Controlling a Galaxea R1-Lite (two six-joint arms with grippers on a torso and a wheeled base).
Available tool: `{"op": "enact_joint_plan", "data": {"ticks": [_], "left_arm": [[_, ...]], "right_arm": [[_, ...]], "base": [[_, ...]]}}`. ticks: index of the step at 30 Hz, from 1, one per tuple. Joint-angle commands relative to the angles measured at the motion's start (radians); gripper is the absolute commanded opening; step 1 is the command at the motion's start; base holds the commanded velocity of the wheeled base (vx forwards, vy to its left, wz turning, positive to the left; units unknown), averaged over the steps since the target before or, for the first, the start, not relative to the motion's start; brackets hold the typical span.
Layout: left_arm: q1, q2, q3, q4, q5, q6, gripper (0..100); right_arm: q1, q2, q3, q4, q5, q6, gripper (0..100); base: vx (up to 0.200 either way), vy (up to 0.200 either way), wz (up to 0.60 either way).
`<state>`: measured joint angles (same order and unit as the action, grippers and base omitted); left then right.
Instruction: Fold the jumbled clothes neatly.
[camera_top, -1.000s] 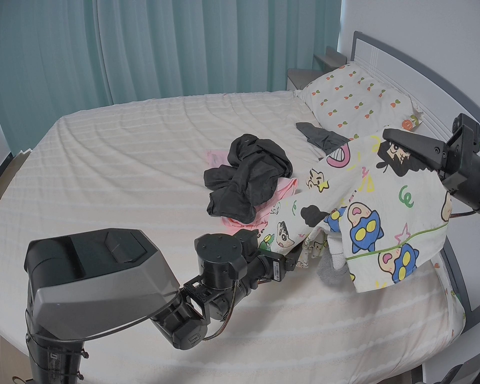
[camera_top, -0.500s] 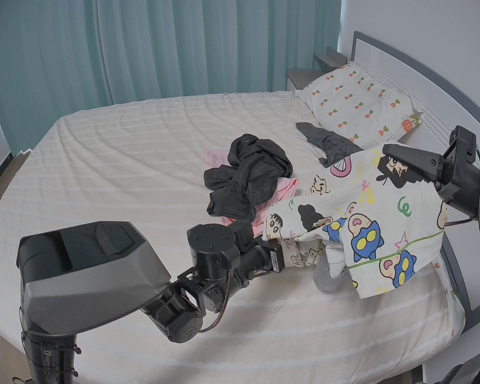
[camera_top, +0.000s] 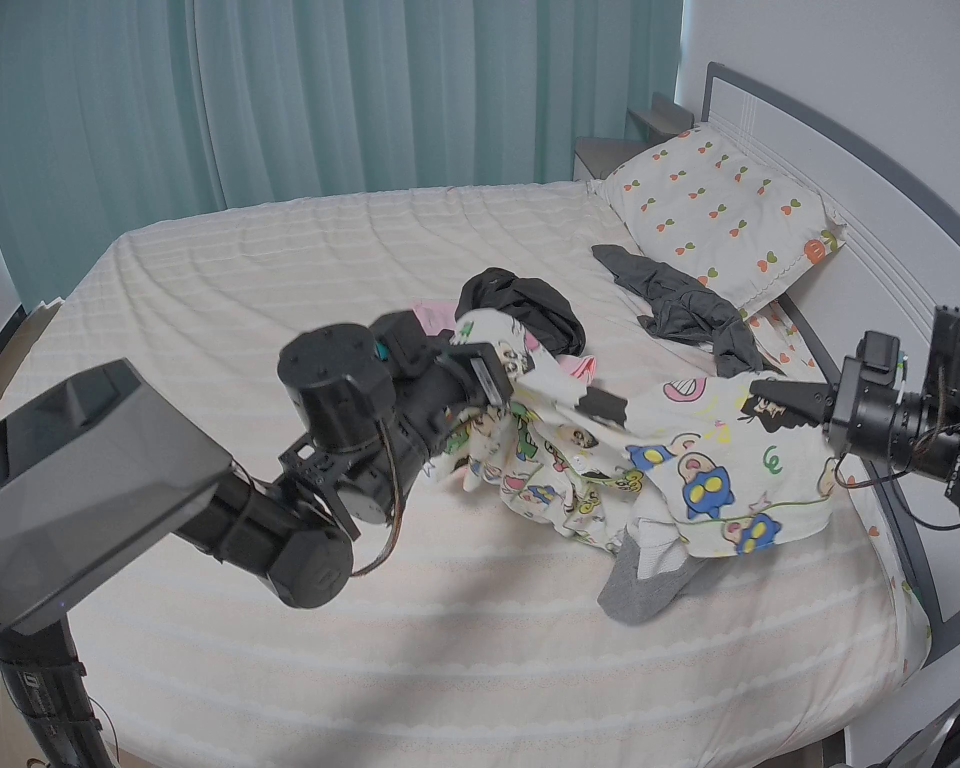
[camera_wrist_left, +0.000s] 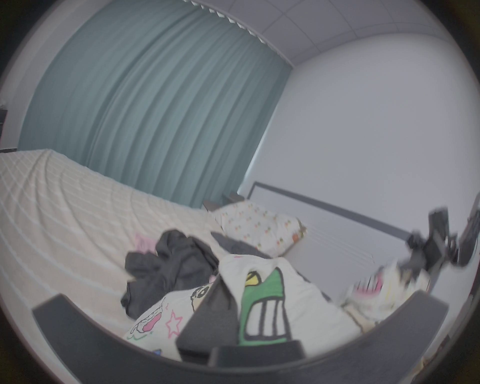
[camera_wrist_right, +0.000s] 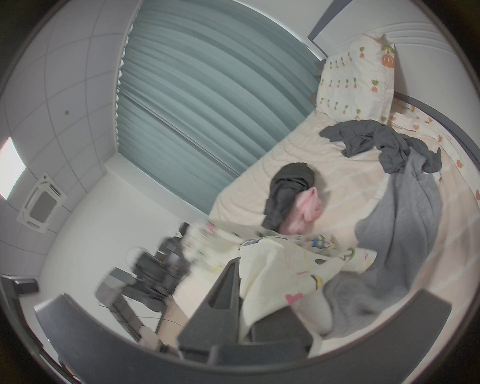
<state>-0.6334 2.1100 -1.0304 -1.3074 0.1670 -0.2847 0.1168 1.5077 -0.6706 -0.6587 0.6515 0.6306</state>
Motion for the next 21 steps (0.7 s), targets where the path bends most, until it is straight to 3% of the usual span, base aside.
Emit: {"op": "enact_joint_plan", "data": {"ticks": [1,4,5,10,14,16,20,21], "left_arm": [[0.011,-0.081,-0.157,0.042,0.098,0.001,0],[0.006,-0.094,-0.154,0.062,0.101,0.001,0],[0.004,-0.094,-0.154,0.062,0.103,0.001,0],[0.001,-0.094,-0.154,0.062,0.103,0.001,0],[0.001,-0.099,-0.154,0.063,0.104,0.007,0],[0.001,-0.099,-0.154,0.063,0.104,0.01,0],[0.001,-0.111,-0.161,0.063,0.104,0.012,0],[0.001,-0.12,-0.166,0.063,0.104,0.013,0]], "right_arm": [[-0.045,0.249,0.026,0.001,-0.007,-0.137,0],[-0.045,0.312,0.011,0.005,-0.029,-0.149,0],[-0.045,0.325,0.009,0.005,-0.035,-0.149,100],[-0.048,0.358,0.016,0.007,-0.056,-0.151,100],[-0.101,0.375,0.017,0.007,-0.101,-0.167,100],[-0.134,0.359,0.031,-0.004,-0.119,-0.224,100],[-0.117,0.246,0.117,-0.001,-0.095,-0.256,100],[-0.065,0.194,0.16,-0.002,-0.061,-0.255,100]], "base": [[0.0,0.0,0.0],[0.0,0.0,0.0],[0.0,0.0,0.0],[0.0,0.0,0.0],[0.0,0.0,0.0],[0.0,0.0,0.0],[0.0,0.0,0.0],[0.0,0.0,0.0]]}}
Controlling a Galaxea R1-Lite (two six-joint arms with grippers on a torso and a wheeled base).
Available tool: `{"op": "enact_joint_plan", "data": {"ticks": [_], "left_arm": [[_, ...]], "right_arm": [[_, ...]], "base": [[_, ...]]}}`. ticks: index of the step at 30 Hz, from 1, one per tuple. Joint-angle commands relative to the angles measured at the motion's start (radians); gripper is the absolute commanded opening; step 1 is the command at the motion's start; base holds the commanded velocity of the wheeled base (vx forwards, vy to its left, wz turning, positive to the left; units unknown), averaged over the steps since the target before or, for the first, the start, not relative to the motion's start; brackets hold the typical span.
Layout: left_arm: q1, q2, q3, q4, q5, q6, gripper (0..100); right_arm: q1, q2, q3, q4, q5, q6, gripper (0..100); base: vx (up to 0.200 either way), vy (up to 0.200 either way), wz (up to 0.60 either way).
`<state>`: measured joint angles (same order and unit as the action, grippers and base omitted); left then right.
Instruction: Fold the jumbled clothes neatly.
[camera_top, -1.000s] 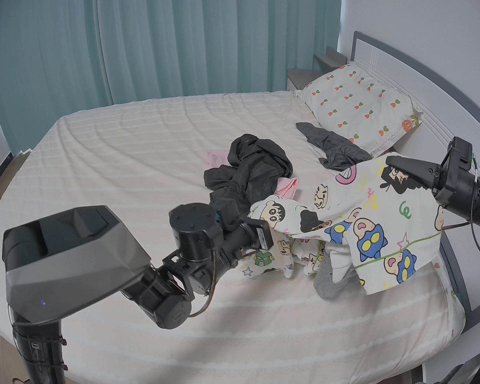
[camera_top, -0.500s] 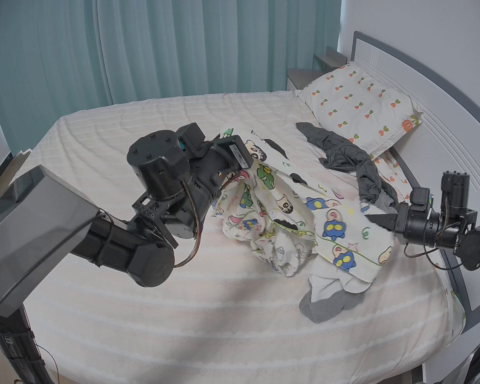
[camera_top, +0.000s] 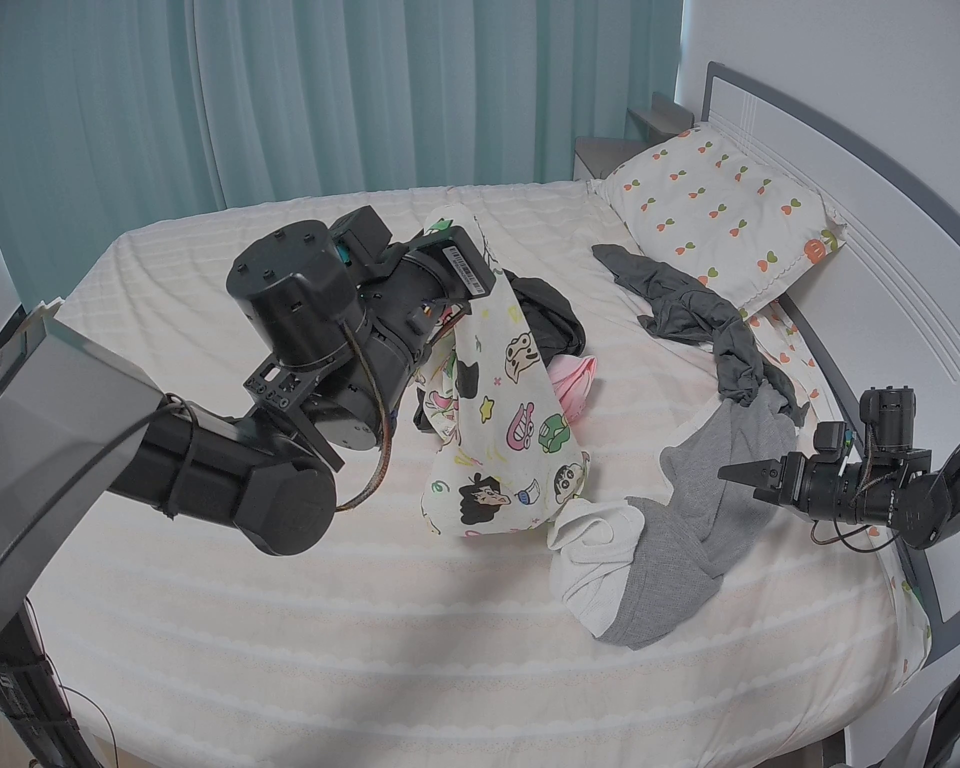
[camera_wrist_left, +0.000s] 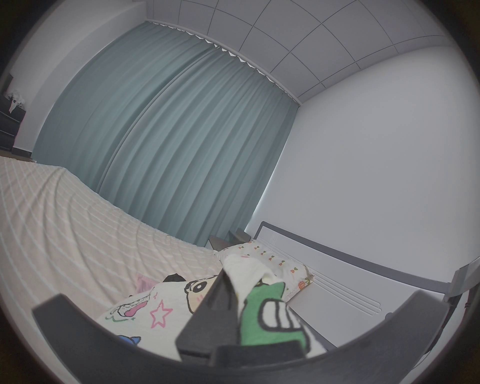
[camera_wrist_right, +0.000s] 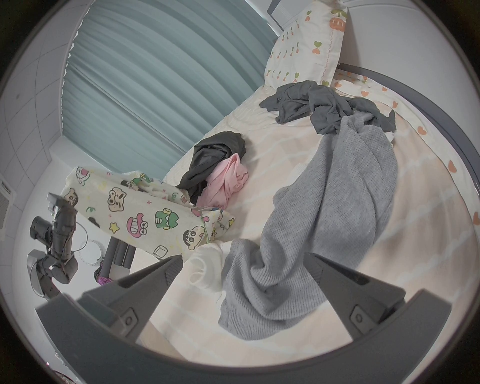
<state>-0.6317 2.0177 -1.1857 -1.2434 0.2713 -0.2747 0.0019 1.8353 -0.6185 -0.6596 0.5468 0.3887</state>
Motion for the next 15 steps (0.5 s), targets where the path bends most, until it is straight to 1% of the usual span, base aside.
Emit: {"op": "enact_joint_plan", "data": {"ticks": [1,3,4,6,8,9,10,12,13,14,15], "left_arm": [[0.0,-0.037,-0.015,0.001,0.0,0.003,0],[0.001,-0.05,-0.018,0.004,0.0,0.003,0],[0.0,-0.06,-0.02,0.01,0.0,0.003,0],[0.001,-0.074,-0.021,0.022,0.002,0.005,0],[0.003,-0.091,-0.025,0.038,0.005,0.003,0],[0.003,-0.091,-0.025,0.038,0.005,0.003,0],[0.003,-0.096,-0.031,0.039,0.022,0.005,0],[0.003,-0.099,-0.048,0.047,0.054,0.009,0],[0.003,-0.099,-0.049,0.047,0.055,0.011,0],[0.004,-0.099,-0.072,0.064,0.074,0.014,0],[0.004,-0.099,-0.078,0.067,0.078,0.014,0]], "right_arm": [[0.099,-0.165,0.131,-0.003,0.055,-0.007,100],[0.156,-0.195,0.149,-0.002,0.055,0.002,100],[0.205,-0.214,0.161,0.001,0.055,0.022,100],[0.271,-0.212,0.168,0.003,0.053,0.058,100],[0.375,-0.171,0.164,0.001,0.036,0.127,100],[0.375,-0.171,0.164,0.001,0.036,0.127,100],[0.423,-0.134,0.157,-0.005,0.002,0.154,100],[0.494,-0.071,0.128,-0.011,-0.065,0.187,100],[0.497,-0.067,0.126,-0.012,-0.07,0.19,100],[0.549,-0.008,0.102,-0.015,-0.142,0.223,100],[0.566,0.007,0.095,-0.017,-0.163,0.233,100]], "base": [[0.0,0.0,0.0],[0.0,0.0,0.0],[0.0,0.0,0.0],[0.0,0.0,0.0],[0.0,0.0,0.0],[0.0,0.0,0.0],[0.0,0.0,0.0],[0.0,0.0,0.0],[0.0,0.0,0.0],[0.0,0.0,0.0],[0.0,0.0,0.0]]}}
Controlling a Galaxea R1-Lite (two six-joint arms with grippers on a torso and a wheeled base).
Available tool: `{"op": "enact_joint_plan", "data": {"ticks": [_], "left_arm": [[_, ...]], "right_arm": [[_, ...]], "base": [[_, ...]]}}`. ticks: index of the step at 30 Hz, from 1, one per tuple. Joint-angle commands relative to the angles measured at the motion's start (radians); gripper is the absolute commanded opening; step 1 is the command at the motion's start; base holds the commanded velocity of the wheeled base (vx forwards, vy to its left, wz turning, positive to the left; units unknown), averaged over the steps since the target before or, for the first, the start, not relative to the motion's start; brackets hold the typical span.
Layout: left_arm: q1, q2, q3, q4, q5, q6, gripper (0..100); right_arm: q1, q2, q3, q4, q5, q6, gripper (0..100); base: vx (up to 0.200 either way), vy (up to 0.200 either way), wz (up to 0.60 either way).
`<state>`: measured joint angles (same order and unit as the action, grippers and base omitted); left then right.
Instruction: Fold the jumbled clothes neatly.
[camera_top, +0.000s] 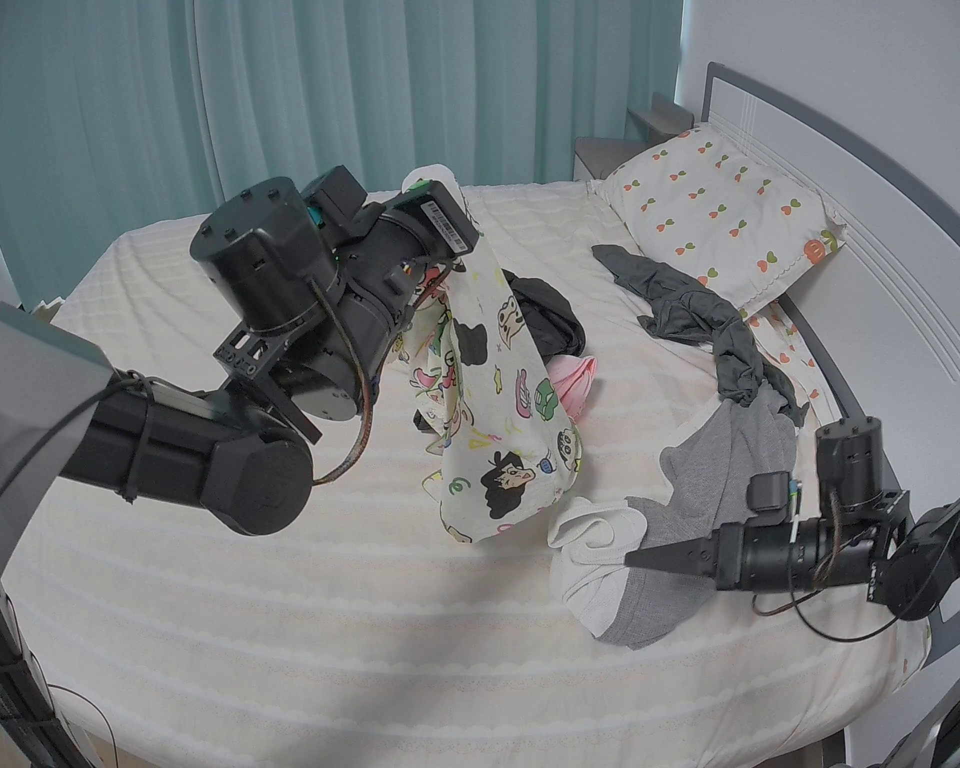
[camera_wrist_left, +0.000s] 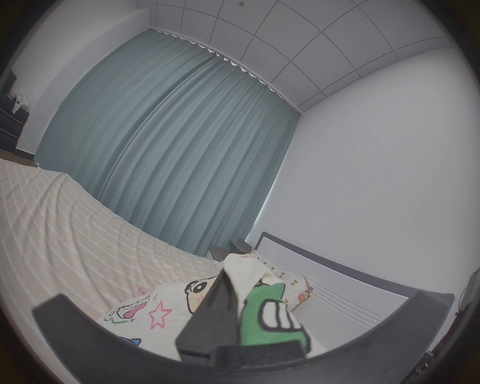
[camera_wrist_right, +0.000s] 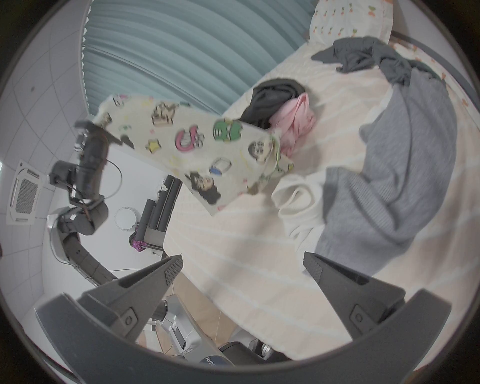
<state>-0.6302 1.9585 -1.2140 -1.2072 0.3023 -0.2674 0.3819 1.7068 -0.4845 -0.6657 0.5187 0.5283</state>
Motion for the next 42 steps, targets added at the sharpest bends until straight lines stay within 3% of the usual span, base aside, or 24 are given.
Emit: {"op": "enact_joint_plan", "data": {"ticks": [1,4,9,11,14,18,26,34,38,42], "left_arm": [[0.003,-0.04,-0.053,0.031,0.049,0.007,0],[-0.002,-0.043,-0.075,0.051,0.064,0.007,0],[-0.008,-0.043,-0.075,0.066,0.072,0.007,0],[-0.013,-0.043,-0.073,0.067,0.072,0.005,0],[-0.023,-0.044,-0.075,0.067,0.083,0.007,0],[-0.031,-0.04,-0.073,0.069,0.086,0.007,0],[-0.039,-0.035,-0.065,0.067,0.087,0.005,0],[-0.065,-0.033,-0.012,0.066,0.087,0.004,0],[-0.071,-0.036,0.011,0.064,0.095,0.004,0],[-0.088,-0.043,0.022,0.064,0.1,0.002,0]], "right_arm": [[0.19,0.14,-0.04,-0.011,-0.14,0.096,100],[0.287,0.247,-0.117,-0.072,-0.29,0.154,100],[0.342,0.321,-0.184,-0.156,-0.382,0.188,100],[0.377,0.366,-0.258,-0.16,-0.465,0.193,100],[0.405,0.41,-0.329,-0.16,-0.533,0.199,100],[0.457,0.441,-0.395,-0.158,-0.566,0.245,100],[0.509,0.499,-0.519,-0.166,-0.664,0.249,100],[0.502,0.528,-0.591,-0.172,-0.816,0.249,100],[0.485,0.528,-0.594,-0.179,-0.872,0.24,100],[0.477,0.528,-0.606,-0.186,-0.885,0.243,100]], "base": [[0.0,0.0,0.0],[0.0,0.0,0.0],[0.0,0.0,0.0],[0.0,0.0,0.0],[0.0,0.0,0.0],[0.0,0.0,0.0],[0.0,0.0,0.0],[0.0,0.0,0.0],[0.0,0.0,0.0],[0.0,0.0,0.0]]}}
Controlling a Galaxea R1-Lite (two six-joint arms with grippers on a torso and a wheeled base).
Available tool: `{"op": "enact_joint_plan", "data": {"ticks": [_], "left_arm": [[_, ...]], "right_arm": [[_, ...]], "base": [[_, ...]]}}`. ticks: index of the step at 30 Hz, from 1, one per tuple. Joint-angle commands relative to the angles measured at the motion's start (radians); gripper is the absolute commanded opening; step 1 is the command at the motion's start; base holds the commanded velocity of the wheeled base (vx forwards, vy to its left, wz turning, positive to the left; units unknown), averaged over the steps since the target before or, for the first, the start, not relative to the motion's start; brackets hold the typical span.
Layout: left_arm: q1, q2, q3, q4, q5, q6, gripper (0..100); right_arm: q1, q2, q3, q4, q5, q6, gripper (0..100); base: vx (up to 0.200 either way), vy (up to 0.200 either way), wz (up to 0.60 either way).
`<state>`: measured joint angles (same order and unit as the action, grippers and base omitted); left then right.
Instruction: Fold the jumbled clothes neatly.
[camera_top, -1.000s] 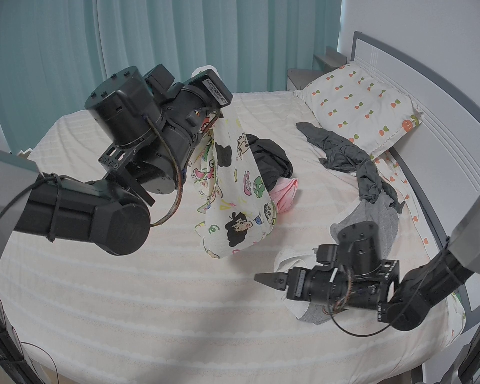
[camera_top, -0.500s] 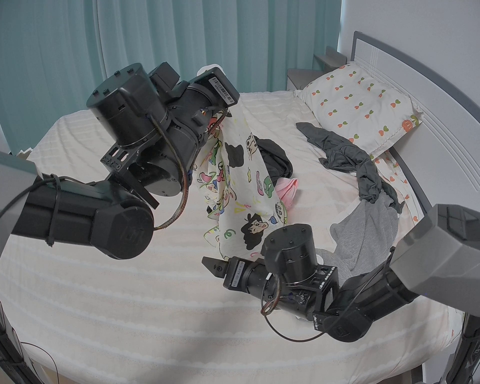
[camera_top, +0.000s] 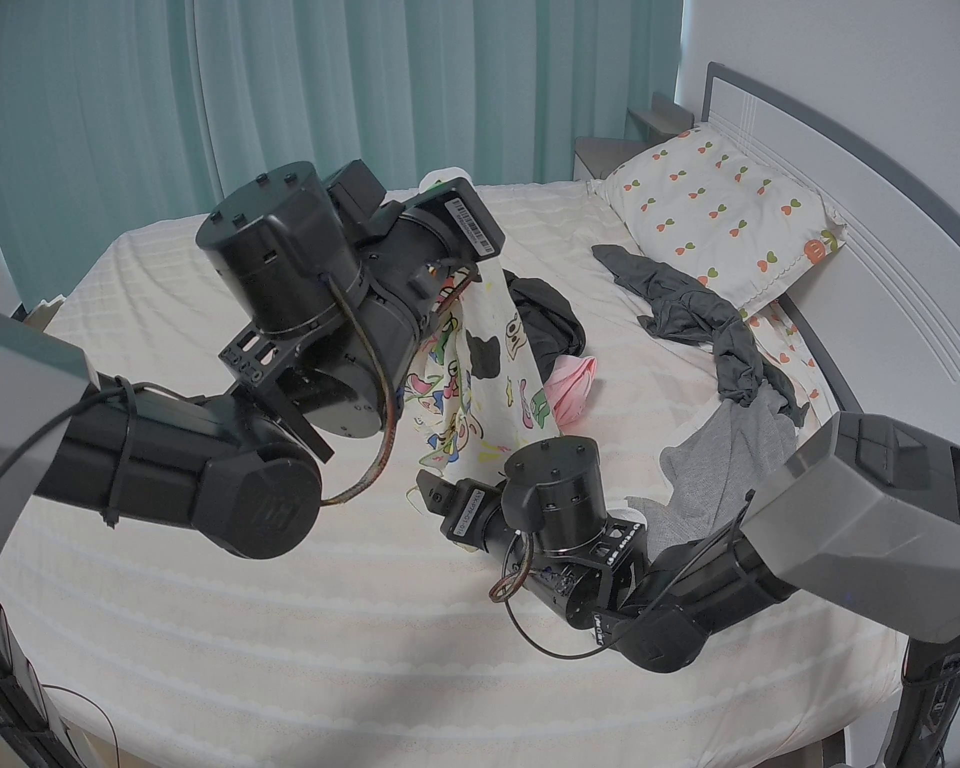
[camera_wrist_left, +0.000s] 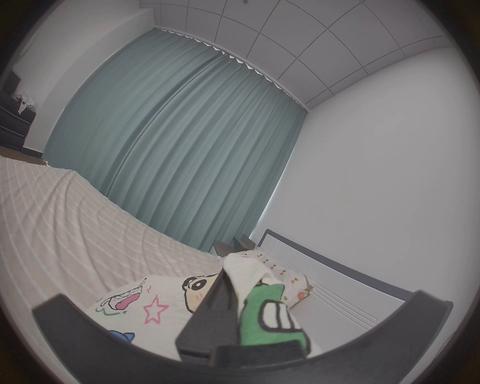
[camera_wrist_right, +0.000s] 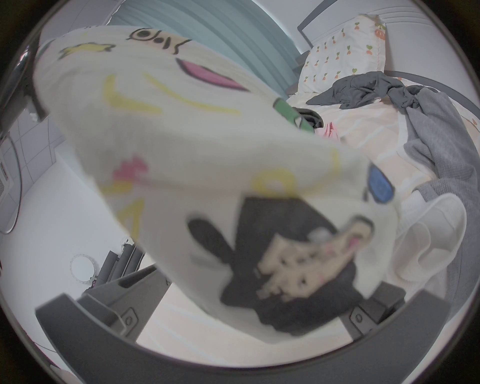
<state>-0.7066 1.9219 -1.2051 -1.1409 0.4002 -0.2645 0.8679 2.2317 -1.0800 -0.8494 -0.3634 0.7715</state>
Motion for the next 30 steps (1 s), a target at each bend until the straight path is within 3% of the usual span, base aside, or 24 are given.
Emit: {"op": "enact_joint_plan", "data": {"ticks": [1,10,15,23,30], "left_arm": [[-0.011,-0.006,0.013,-0.002,0.002,-0.001,0],[-0.013,-0.061,0.102,0.001,0.002,-0.001,0],[-0.008,-0.123,0.182,0.004,0.002,0.001,0],[0.093,-0.294,0.309,0.099,-0.004,0.045,0],[0.153,-0.374,0.387,0.093,-0.012,0.119,0]], "right_arm": [[-0.009,0.003,-0.011,-0.002,-0.003,0.0,0],[-0.035,-0.046,0.049,-0.016,-0.006,-0.049,0],[-0.043,-0.142,0.144,-0.039,0.029,-0.044,0],[-0.043,-0.512,0.456,-0.093,0.178,-0.051,0],[-0.121,-0.836,0.632,-0.08,0.411,-0.051,0]], "base": [[0.0,0.0,0.0],[0.0,0.0,0.0],[0.0,0.0,0.0],[0.0,0.0,0.0],[0.0,0.0,0.0]]}}
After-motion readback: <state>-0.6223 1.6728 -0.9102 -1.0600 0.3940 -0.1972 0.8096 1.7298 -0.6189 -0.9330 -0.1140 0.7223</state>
